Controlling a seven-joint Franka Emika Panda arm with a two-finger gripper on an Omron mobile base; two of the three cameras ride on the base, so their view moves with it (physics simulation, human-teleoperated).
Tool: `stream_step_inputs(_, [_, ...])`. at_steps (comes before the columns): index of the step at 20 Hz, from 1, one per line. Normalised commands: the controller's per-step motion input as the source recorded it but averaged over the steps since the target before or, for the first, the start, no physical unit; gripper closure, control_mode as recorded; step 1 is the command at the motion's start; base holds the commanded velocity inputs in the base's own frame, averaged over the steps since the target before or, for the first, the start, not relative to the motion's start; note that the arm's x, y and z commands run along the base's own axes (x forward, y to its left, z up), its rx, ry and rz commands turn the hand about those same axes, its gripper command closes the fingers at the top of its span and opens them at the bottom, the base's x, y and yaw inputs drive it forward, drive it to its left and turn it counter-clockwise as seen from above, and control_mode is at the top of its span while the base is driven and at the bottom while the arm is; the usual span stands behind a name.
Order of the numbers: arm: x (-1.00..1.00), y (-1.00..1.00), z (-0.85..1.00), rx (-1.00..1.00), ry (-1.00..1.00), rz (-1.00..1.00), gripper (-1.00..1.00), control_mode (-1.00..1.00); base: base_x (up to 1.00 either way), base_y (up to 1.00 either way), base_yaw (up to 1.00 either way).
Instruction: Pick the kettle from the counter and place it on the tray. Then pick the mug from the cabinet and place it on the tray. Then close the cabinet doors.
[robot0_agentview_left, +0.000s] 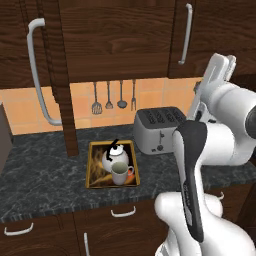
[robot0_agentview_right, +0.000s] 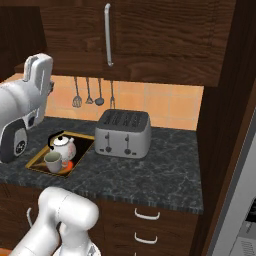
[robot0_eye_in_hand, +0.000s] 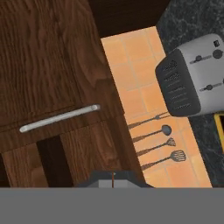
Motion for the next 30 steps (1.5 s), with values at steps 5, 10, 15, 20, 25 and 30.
stream_step_inputs(5, [-0.70, 0.98, -0.06, -0.15, 0.00, 0.15, 1.00, -1.00, 0.00, 0.00, 0.00])
stream_step_inputs(10, [-0.18, 0.51, -0.07, -0.10, 0.01, 0.14, 1.00, -1.00, 0.00, 0.00, 0.00])
stream_step_inputs(15, [-0.56, 0.87, -0.06, -0.03, 0.03, 0.08, 1.00, -1.00, 0.00, 0.00, 0.00])
stream_step_inputs(20, [-0.61, 0.76, 0.00, -0.04, 0.06, 0.00, 1.00, -1.00, 0.00, 0.00, 0.00])
stream_step_inputs(25, [-0.25, 0.44, -0.14, -0.01, 0.00, 0.00, 1.00, -1.00, 0.00, 0.00, 0.00])
stream_step_inputs(30, [-0.04, 0.37, -0.24, -0.06, -0.04, 0.00, 1.00, -1.00, 0.00, 0.00, 0.00])
